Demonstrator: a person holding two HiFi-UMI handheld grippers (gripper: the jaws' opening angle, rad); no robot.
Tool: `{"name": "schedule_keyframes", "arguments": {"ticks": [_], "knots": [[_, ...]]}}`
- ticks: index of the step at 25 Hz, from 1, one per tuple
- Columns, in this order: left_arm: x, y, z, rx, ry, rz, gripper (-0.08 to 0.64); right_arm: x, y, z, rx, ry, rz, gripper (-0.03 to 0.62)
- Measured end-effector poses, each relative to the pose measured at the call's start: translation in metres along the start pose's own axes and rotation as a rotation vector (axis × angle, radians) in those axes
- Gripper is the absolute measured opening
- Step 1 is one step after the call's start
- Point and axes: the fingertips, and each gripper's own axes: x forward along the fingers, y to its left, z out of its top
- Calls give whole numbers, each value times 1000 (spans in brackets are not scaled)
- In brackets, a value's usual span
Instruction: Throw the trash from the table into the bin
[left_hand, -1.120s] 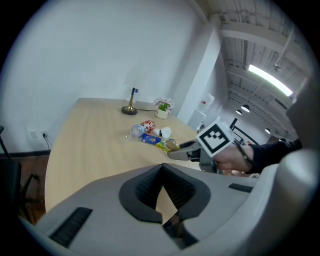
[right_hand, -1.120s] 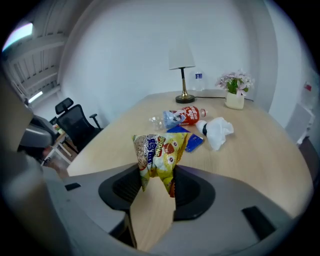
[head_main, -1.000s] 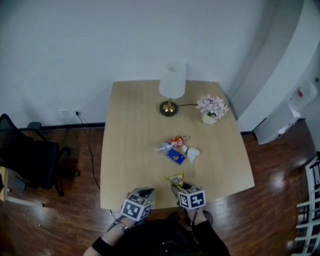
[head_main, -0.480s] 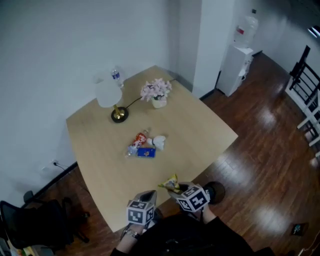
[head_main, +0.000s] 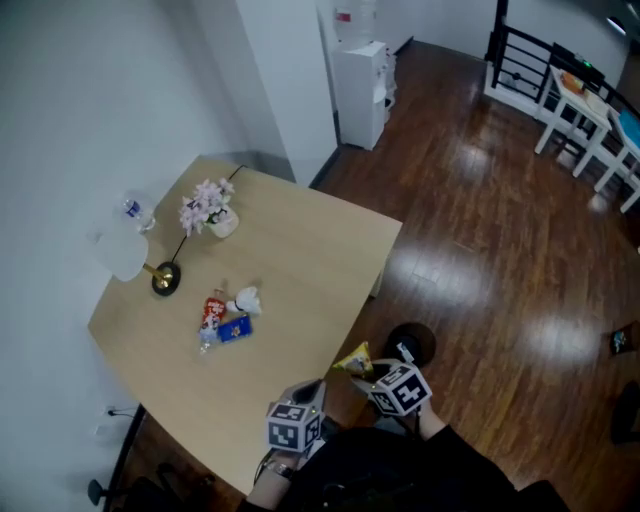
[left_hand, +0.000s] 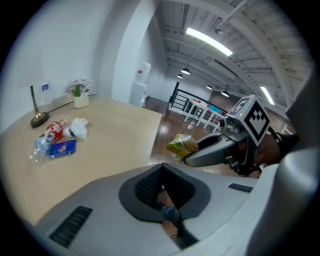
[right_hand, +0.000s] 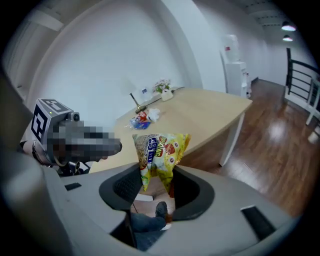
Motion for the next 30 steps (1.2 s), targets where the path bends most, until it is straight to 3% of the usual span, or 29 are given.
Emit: {"name": "schedule_keyframes", "arguments": {"ticks": [7, 12, 20, 30], "knots": [[68, -81, 20, 216, 102, -173, 6, -39, -82, -71, 209, -3, -134, 175], [105, -111, 13, 281, 172, -210, 6, -38, -131, -101, 283, 19, -186, 175], [168, -130, -17, 276, 242, -217, 6, 28, -223, -174, 417, 106, -241, 176], [234, -141, -71, 143, 337, -248, 6, 140, -326, -265, 486, 207, -304, 178]]}}
